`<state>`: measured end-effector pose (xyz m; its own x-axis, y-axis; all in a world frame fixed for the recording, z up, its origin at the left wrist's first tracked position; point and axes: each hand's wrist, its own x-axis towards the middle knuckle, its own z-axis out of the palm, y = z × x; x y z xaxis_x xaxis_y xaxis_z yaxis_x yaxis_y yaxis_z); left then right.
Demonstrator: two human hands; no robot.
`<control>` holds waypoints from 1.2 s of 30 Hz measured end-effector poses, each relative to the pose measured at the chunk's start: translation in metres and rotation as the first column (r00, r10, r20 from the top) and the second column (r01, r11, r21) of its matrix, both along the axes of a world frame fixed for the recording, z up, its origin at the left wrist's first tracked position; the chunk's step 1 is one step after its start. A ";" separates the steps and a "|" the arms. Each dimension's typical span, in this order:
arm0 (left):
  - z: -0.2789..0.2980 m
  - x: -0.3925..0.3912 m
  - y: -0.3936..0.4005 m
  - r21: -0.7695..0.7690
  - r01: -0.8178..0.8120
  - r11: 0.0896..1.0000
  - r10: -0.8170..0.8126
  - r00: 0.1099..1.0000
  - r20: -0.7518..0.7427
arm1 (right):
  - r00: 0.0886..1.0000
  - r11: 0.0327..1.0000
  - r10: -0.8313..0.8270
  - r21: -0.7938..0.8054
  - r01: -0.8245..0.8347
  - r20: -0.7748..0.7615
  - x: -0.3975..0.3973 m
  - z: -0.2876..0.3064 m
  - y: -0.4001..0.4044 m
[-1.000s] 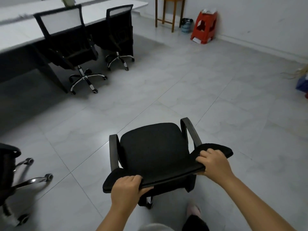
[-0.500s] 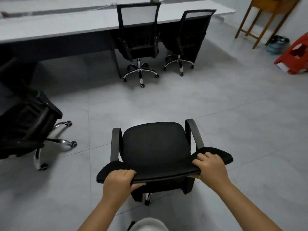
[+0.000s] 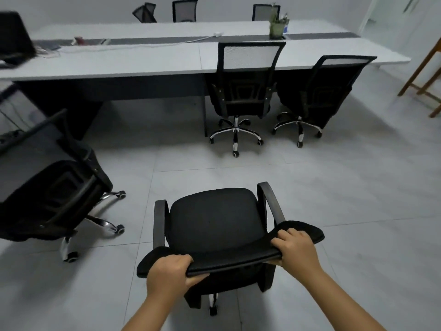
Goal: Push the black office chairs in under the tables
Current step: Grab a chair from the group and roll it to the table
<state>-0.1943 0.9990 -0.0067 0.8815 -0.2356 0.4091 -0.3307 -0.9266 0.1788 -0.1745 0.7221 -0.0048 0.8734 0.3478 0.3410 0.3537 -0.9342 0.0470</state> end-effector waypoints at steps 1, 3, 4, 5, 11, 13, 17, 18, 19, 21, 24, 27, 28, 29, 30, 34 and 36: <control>-0.001 0.015 0.002 -0.003 -0.011 1.000 0.011 1.000 0.004 | 1.000 1.000 0.015 0.004 -0.015 0.013 0.019 0.000 0.003; -0.001 0.044 0.006 0.009 -0.026 1.000 0.025 0.999 0.023 | 0.999 0.999 0.029 0.013 -0.030 0.034 0.057 0.002 0.009; -0.001 0.057 0.009 0.023 -0.030 0.999 0.029 0.999 0.024 | 0.999 0.999 0.034 0.014 -0.034 0.036 0.075 0.003 0.013; -0.001 0.071 0.012 0.034 -0.035 0.999 0.034 0.999 0.029 | 0.999 0.999 0.037 0.010 -0.037 0.040 0.092 0.002 0.017; -0.003 0.159 0.039 0.096 -0.103 0.990 0.099 0.994 0.040 | 0.979 0.990 0.131 0.026 -0.137 0.155 0.201 -0.008 0.044; 0.000 0.189 0.052 0.125 -0.122 0.985 0.119 0.992 0.030 | 0.969 0.984 0.156 0.054 -0.169 0.189 0.235 -0.010 0.057; 0.005 0.244 0.080 0.191 -0.186 0.964 0.191 0.982 -0.008 | 0.960 0.964 0.222 0.107 -0.242 0.171 0.300 -0.011 0.088; 0.006 0.257 0.087 0.191 -0.201 0.961 0.207 0.978 -0.014 | 0.957 0.962 0.240 0.095 -0.257 0.161 0.316 -0.011 0.096; 0.006 0.270 0.094 0.188 -0.215 0.958 0.221 0.975 -0.010 | 0.954 0.961 0.255 0.071 -0.268 0.156 0.333 -0.010 0.104; 0.006 0.295 0.107 0.201 -0.228 0.953 0.238 0.971 -0.028 | 0.950 0.957 0.283 0.029 -0.289 0.128 0.366 -0.007 0.119; 0.010 0.332 0.123 0.220 -0.227 0.949 0.260 0.957 -0.131 | 0.942 0.945 0.316 0.042 -0.323 0.115 0.413 -0.008 0.137; 0.012 0.369 0.133 0.287 -0.241 0.927 0.300 0.937 -0.180 | 0.934 0.938 0.318 0.088 -0.334 0.161 0.456 -0.012 0.152; 0.012 0.382 0.139 0.301 -0.250 0.920 0.311 0.934 -0.174 | 0.935 0.938 0.314 0.100 -0.332 0.162 0.470 -0.013 0.157; 0.010 0.396 0.146 0.299 -0.254 0.920 0.309 0.939 -0.153 | 0.938 0.940 0.309 0.102 -0.327 0.161 0.485 -0.013 0.163; 0.010 0.409 0.153 0.283 -0.258 0.924 0.305 0.943 -0.136 | 0.940 0.942 0.302 0.099 -0.320 0.160 0.497 -0.013 0.170; 0.011 0.465 0.189 0.259 -0.236 0.937 0.275 0.953 -0.125 | 0.953 0.954 0.275 0.088 -0.287 0.125 0.544 -0.010 0.202; 0.010 0.497 0.211 0.238 -0.213 0.948 0.249 0.959 -0.133 | 0.966 0.966 0.246 0.063 -0.251 0.077 0.567 -0.008 0.223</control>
